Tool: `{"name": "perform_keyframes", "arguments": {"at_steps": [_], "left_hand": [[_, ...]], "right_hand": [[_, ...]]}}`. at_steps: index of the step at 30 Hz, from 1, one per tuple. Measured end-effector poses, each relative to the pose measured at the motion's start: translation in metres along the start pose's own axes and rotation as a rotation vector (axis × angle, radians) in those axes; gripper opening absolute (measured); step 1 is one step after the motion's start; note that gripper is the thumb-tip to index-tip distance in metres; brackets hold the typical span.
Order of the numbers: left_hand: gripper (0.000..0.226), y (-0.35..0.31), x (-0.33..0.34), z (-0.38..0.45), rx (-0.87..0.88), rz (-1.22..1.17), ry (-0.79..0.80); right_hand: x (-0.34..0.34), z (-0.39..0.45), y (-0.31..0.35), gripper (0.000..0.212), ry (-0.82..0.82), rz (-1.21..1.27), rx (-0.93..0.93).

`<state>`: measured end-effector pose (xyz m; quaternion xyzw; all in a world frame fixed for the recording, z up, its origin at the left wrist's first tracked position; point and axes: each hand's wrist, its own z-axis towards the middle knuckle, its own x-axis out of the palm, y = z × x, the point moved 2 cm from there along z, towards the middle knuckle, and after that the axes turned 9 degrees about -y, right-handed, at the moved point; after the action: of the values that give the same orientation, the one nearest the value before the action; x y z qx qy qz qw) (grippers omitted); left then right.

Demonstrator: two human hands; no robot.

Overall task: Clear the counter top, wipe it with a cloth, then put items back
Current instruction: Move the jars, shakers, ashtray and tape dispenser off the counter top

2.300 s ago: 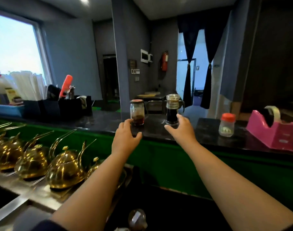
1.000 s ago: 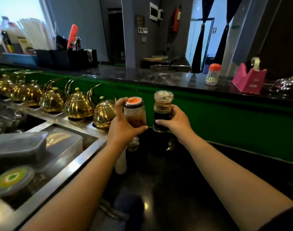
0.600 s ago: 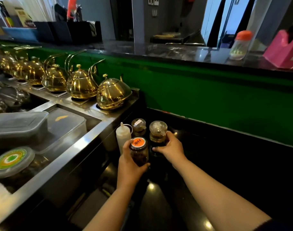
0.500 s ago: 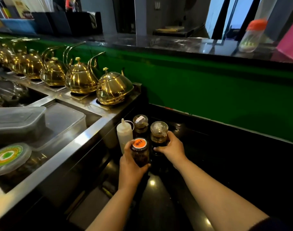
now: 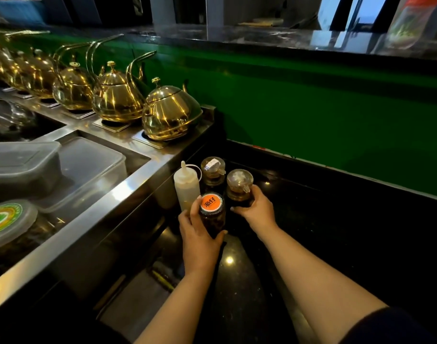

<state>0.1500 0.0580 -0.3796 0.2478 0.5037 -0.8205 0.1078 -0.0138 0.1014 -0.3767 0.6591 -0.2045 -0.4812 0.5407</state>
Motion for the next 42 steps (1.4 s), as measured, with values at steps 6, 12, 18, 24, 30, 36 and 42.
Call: {"name": "perform_keyframes", "arguments": {"at_steps": [6, 12, 18, 24, 30, 36, 42], "left_hand": [[0.086, -0.024, -0.031, -0.006, 0.277, 0.275, -0.058], [0.082, -0.086, -0.059, 0.023, 0.744, 0.473, 0.028], [0.077, -0.172, -0.072, 0.066, 0.923, 0.565, 0.073], [0.077, -0.264, -0.058, 0.100, 1.042, 0.499, 0.047], [0.076, -0.334, -0.020, 0.138, 1.136, 0.479, 0.039], [0.081, -0.389, 0.036, 0.172, 1.153, 0.412, 0.061], [0.086, -0.433, 0.098, 0.197, 1.084, 0.279, 0.206]], "right_hand": [[-0.034, -0.014, 0.017, 0.073, 0.059, -0.173, -0.018], [-0.114, -0.040, 0.067, 0.080, -0.114, -0.474, -0.165], [-0.205, -0.058, 0.130, 0.080, -0.301, -0.703, -0.349], [-0.278, -0.049, 0.168, 0.078, -0.455, -0.778, -0.372], [-0.325, -0.021, 0.185, 0.075, -0.578, -0.804, -0.329], [-0.364, 0.020, 0.196, 0.073, -0.729, -0.806, -0.262], [-0.392, 0.061, 0.190, 0.081, -0.818, -0.788, -0.203]]}}
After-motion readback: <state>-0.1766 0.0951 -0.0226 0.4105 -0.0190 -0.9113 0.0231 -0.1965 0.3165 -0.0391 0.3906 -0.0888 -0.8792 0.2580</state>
